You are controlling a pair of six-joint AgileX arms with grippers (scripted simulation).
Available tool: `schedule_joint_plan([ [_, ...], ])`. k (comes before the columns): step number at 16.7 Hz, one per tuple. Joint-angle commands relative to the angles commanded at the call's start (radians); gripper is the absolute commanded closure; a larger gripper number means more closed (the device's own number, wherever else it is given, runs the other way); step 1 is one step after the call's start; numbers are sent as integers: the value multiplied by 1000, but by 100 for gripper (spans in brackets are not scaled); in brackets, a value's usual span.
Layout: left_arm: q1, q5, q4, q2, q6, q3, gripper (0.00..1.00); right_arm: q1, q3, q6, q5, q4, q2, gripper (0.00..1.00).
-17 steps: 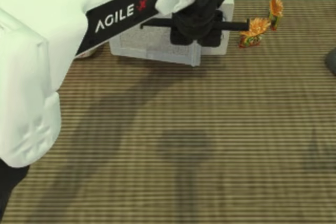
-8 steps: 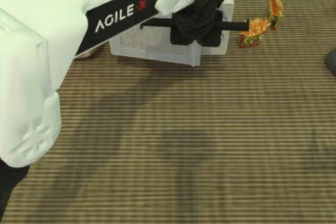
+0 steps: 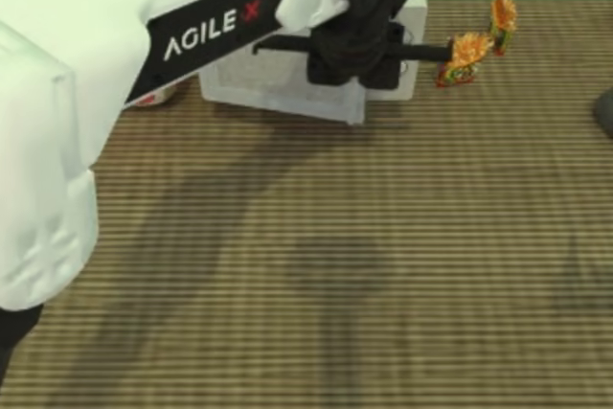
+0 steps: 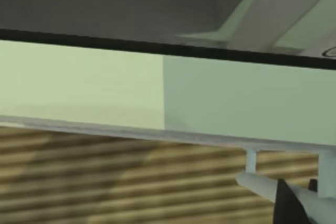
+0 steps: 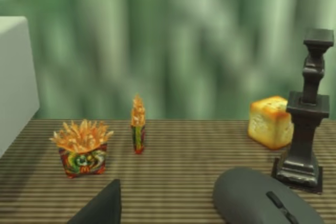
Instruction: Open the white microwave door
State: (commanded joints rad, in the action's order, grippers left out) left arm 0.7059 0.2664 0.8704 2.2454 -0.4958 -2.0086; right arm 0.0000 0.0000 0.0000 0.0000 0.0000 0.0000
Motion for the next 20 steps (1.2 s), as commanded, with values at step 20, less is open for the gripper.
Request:
schedule_joint_plan([
  [20,-5,-9,-24,-27,27,46,100,0,0,0,0,0,0,0],
])
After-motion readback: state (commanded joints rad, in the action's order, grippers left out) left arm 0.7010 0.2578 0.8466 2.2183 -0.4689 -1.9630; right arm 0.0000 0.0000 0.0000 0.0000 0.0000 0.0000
